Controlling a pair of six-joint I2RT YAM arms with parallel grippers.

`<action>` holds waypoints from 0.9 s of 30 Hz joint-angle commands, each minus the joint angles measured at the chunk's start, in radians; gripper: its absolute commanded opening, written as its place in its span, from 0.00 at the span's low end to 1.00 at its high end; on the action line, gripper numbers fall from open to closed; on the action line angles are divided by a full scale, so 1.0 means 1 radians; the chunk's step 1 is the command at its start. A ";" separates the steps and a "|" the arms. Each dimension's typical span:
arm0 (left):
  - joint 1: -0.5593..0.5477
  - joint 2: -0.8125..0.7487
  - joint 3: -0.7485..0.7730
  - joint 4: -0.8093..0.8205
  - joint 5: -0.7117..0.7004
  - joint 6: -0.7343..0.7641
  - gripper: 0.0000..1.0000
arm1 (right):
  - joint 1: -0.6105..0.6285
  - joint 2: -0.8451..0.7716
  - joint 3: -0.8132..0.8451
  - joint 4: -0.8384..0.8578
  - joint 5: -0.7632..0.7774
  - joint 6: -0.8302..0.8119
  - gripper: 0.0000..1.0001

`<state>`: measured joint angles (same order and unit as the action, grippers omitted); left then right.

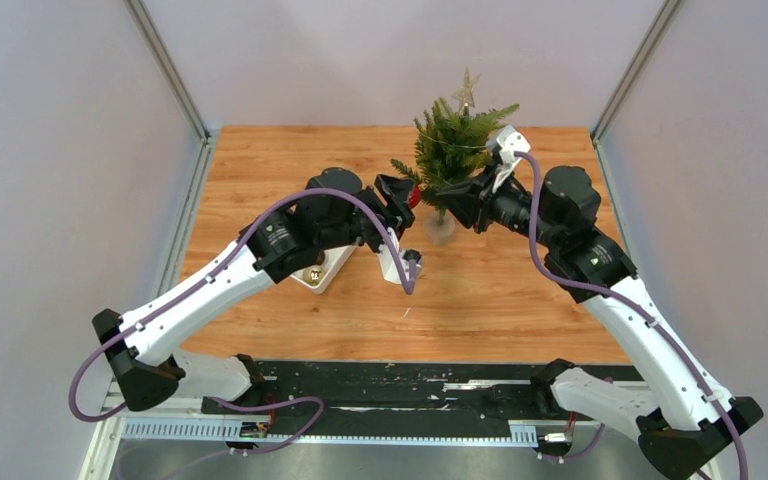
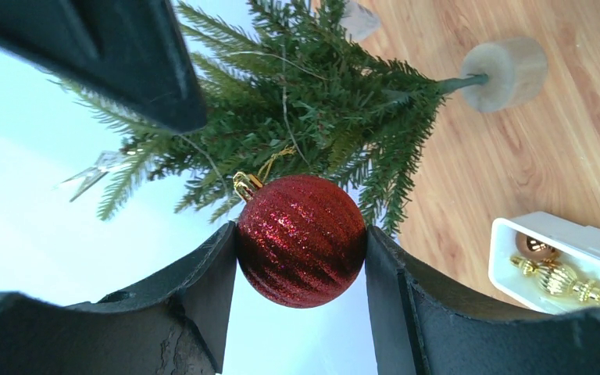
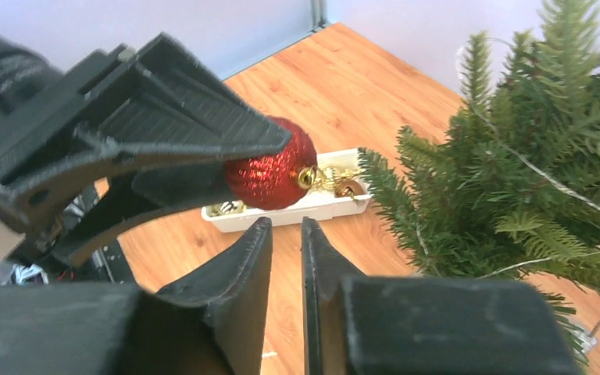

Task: Decorate the small christmas tree
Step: Hang the decoration item on the Christmas tree.

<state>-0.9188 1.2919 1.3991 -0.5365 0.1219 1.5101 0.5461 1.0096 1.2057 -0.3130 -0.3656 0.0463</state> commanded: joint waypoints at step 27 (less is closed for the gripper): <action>-0.051 0.053 0.488 -0.400 0.419 -0.738 0.00 | 0.000 -0.150 0.036 0.005 -0.347 -0.212 0.35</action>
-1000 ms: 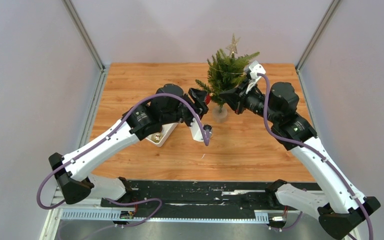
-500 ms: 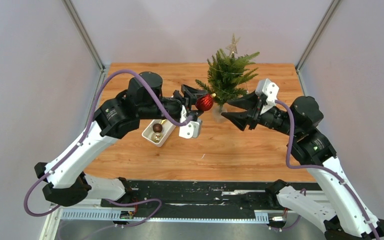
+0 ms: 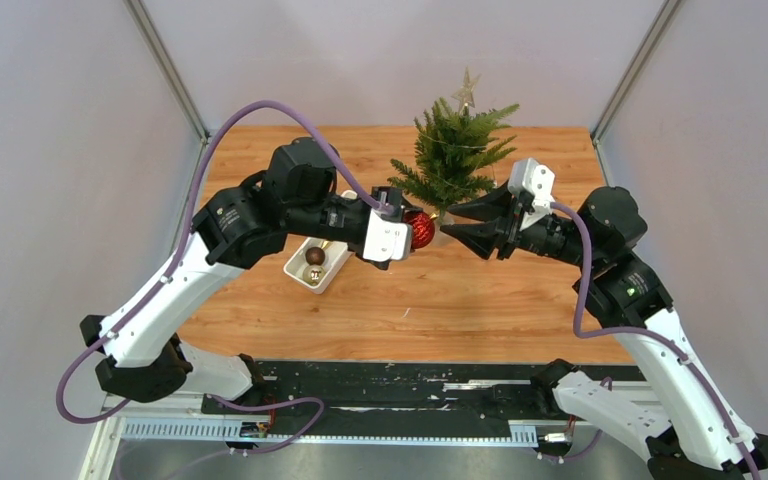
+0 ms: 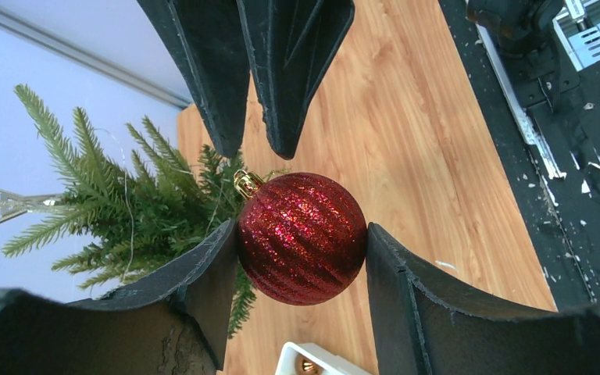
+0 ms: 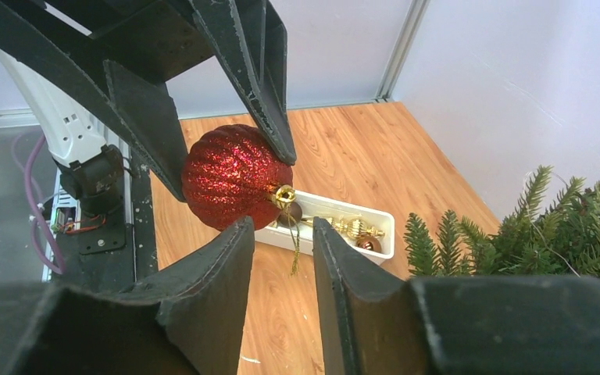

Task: Decorate the small christmas tree
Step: Hang the decoration item on the Christmas tree.

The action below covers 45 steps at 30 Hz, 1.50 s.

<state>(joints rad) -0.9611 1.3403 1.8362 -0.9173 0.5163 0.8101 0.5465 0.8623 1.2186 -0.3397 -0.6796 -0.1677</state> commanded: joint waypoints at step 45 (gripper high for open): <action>-0.012 0.004 0.055 -0.021 0.016 -0.007 0.00 | 0.000 0.049 -0.009 0.058 -0.084 0.049 0.25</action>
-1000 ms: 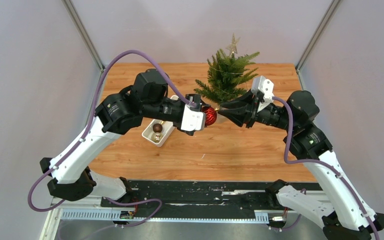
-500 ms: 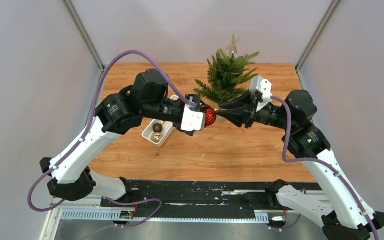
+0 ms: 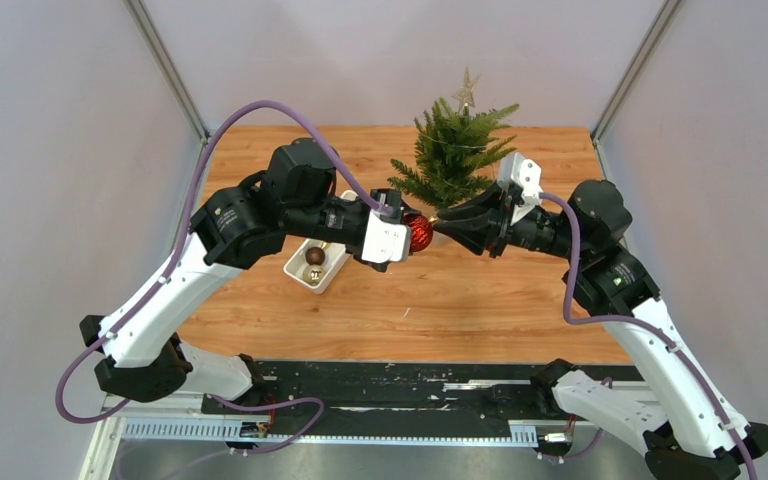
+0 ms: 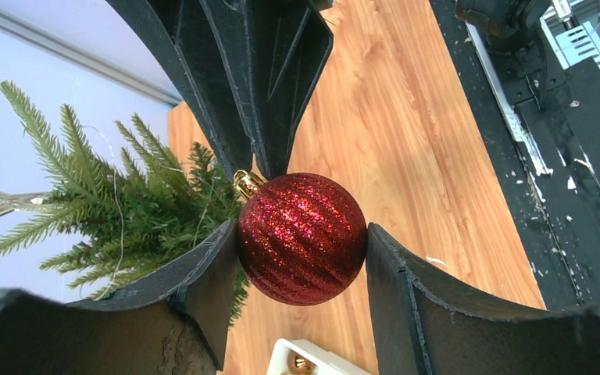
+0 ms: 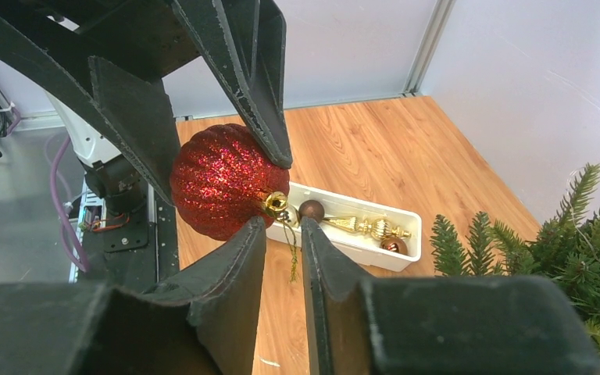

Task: Decorate the small christmas tree
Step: Hang the decoration item on the Christmas tree.

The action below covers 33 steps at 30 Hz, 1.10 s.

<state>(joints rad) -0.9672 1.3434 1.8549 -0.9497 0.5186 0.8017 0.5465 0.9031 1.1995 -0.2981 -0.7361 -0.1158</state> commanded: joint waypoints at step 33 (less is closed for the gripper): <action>-0.005 -0.008 0.013 0.016 -0.031 -0.007 0.00 | -0.002 -0.022 0.015 -0.040 0.028 -0.025 0.02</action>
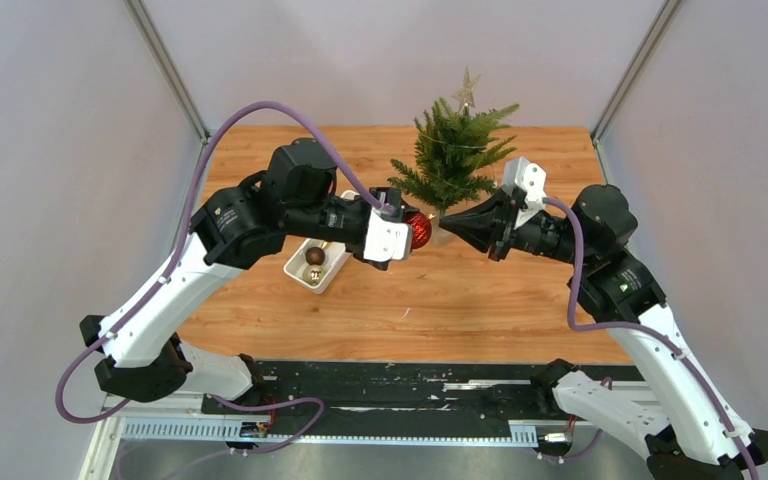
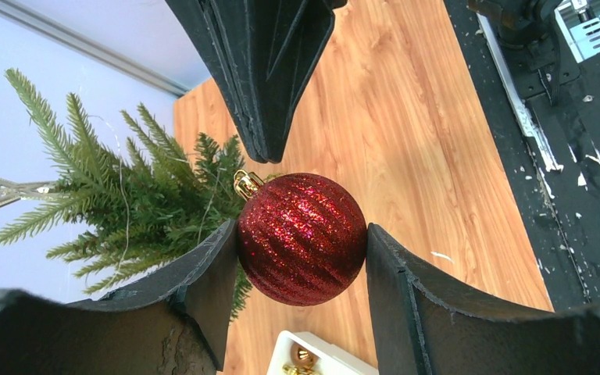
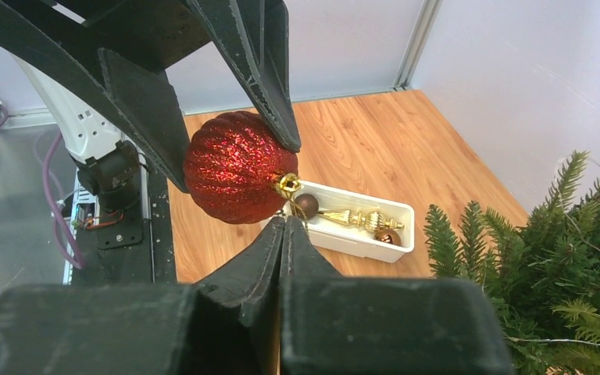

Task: Decorate the small christmas tree
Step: Hang the decoration item on the Christmas tree.

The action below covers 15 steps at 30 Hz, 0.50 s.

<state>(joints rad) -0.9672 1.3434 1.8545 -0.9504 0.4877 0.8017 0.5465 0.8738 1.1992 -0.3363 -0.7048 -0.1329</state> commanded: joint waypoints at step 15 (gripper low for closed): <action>-0.005 -0.001 0.037 0.010 0.046 -0.024 0.00 | -0.002 0.067 -0.001 0.071 -0.071 0.017 0.26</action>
<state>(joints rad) -0.9672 1.3434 1.8549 -0.9562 0.4908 0.7975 0.5461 0.9230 1.1992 -0.3233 -0.7429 -0.1234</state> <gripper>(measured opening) 0.628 0.292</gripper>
